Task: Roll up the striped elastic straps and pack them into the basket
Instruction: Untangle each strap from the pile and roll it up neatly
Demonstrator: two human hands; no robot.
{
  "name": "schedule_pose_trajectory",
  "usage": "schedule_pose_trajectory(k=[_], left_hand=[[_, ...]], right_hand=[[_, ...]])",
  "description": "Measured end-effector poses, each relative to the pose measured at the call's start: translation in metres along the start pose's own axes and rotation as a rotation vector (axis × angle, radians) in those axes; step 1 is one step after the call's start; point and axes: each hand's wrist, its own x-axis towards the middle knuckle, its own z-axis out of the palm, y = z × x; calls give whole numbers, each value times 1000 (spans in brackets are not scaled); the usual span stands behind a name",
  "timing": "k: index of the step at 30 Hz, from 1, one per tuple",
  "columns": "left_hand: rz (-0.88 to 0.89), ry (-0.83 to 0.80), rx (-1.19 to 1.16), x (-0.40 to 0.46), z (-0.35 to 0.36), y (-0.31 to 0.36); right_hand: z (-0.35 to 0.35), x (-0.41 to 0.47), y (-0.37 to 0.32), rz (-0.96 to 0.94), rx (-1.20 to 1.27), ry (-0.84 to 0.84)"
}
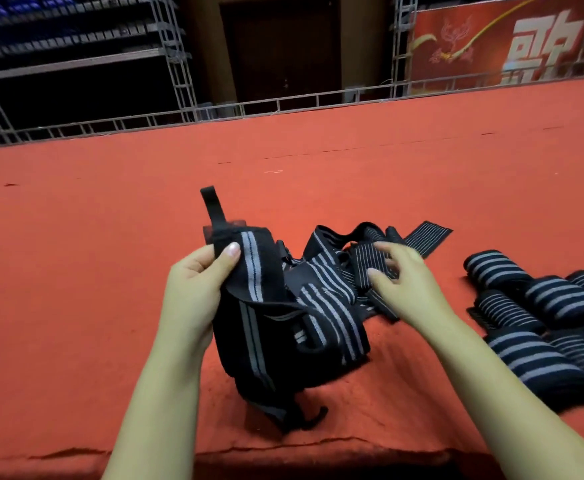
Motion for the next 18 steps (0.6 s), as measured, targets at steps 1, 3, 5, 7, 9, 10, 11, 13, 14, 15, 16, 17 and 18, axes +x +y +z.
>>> schedule_pose_trajectory(k=[1,3,5,7,9,10,11,13,14,15,16,17,18], left_hand=[[8,11,3,1,-1,2],[20,40,16,2,-4,5],[32,84,27,2,-9,6],[36,137,53,3,-17,6],[35,176,115,4,-25,5],[27,186,144,4,-29,4],[16,191,168,4,-31,2],[-5,199,217,4,-36,-3],[-13,205,249,5,-39,-6],[-19,207,290,6,-41,-9],[-19,200,352,7,-43,-12],[-18,176,440,8,-44,-16],[-21,137,548,9,-43,-21]], right_hand=[[2,-9,-12,-48,73,-99],[8,-31,-35,-86,301,-381],[22,-49,-42,-105,368,-526],[41,-54,-29,-121,200,-415],[55,-49,-13,-59,46,-178],[58,-46,-6,2,0,-112],[60,-43,-1,61,-18,-109],[63,-37,5,122,-30,-215],[65,-35,7,123,-44,-248],[64,-30,8,115,-55,-233],[60,-24,10,114,-50,-177],[53,-16,12,124,-22,-100],[45,-7,13,142,17,-16]])
